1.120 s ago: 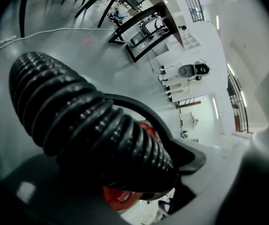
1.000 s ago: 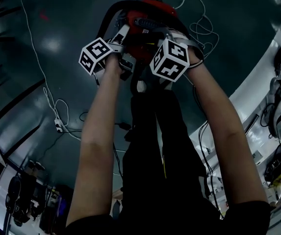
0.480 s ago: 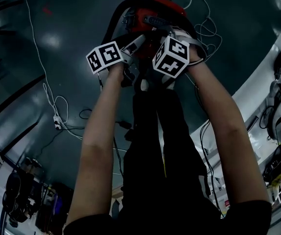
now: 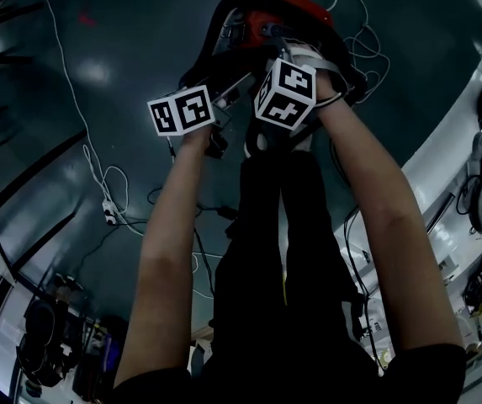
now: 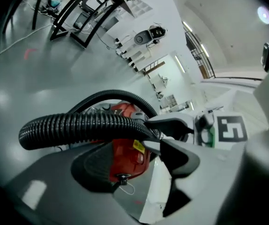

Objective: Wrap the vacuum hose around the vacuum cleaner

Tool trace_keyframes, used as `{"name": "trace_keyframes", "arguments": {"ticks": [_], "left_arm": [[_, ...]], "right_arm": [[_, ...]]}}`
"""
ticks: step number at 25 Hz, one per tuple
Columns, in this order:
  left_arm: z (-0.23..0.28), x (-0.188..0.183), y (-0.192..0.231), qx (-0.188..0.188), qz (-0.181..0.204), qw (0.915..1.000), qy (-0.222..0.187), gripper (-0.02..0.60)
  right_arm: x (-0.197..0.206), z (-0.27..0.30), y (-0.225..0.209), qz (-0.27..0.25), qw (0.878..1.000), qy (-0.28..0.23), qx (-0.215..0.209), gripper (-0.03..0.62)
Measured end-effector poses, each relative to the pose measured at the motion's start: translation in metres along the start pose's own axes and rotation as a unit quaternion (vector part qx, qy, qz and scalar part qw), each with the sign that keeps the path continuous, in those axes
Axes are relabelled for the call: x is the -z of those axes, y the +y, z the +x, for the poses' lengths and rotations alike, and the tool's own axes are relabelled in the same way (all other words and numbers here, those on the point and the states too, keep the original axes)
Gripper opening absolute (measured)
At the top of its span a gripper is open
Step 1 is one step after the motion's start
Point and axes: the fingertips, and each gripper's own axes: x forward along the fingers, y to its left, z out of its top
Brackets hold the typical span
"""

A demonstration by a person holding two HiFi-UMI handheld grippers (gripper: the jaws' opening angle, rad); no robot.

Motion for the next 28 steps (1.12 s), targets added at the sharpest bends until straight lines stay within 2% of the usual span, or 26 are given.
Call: {"name": "trace_keyframes", "arguments": {"ticks": [1,3,5,7,11,13,16,19,22,25,28], "left_arm": [[-0.003,-0.001,0.001,-0.002,0.016,0.9999,0.006,0.31],[-0.007,0.002,0.004,-0.023,0.087,0.9954,0.034,0.286],[-0.009,0.009,0.005,-0.044,0.169,0.9826,0.063,0.25],[-0.01,0.015,0.001,-0.04,0.211,0.9737,0.076,0.223],[-0.008,0.015,-0.011,-0.004,0.221,0.9739,0.052,0.206],[-0.007,0.017,-0.012,0.0,0.226,0.9729,0.048,0.196],[-0.004,0.025,-0.009,-0.006,0.237,0.9692,0.066,0.213],[-0.001,0.033,-0.006,-0.015,0.252,0.9638,0.086,0.238],[0.002,0.036,0.003,-0.041,0.235,0.967,0.089,0.197],[0.003,0.029,0.021,-0.099,0.22,0.9681,0.068,0.023],[0.009,0.029,0.027,-0.118,0.216,0.9668,0.068,0.051]], "right_arm": [[-0.003,0.001,0.001,-0.001,1.0,-0.003,0.001,0.155],[-0.007,0.003,0.001,-0.006,1.0,-0.007,0.003,0.156],[-0.012,0.005,0.002,-0.013,1.0,-0.013,0.003,0.156],[-0.019,0.007,0.006,-0.02,1.0,-0.023,-0.001,0.156],[-0.029,0.013,0.009,-0.023,0.999,-0.03,-0.013,0.161],[-0.028,0.016,0.011,-0.011,0.999,-0.03,-0.022,0.176],[-0.02,0.02,0.017,0.009,0.999,-0.025,-0.042,0.201],[-0.01,0.023,0.022,0.046,0.997,-0.017,-0.061,0.256],[-0.003,0.02,0.022,0.066,0.997,-0.018,-0.046,0.259],[0.0,0.013,0.018,0.072,0.997,-0.031,-0.008,0.259],[0.003,0.003,0.009,0.101,0.993,-0.049,0.021,0.227]]}}
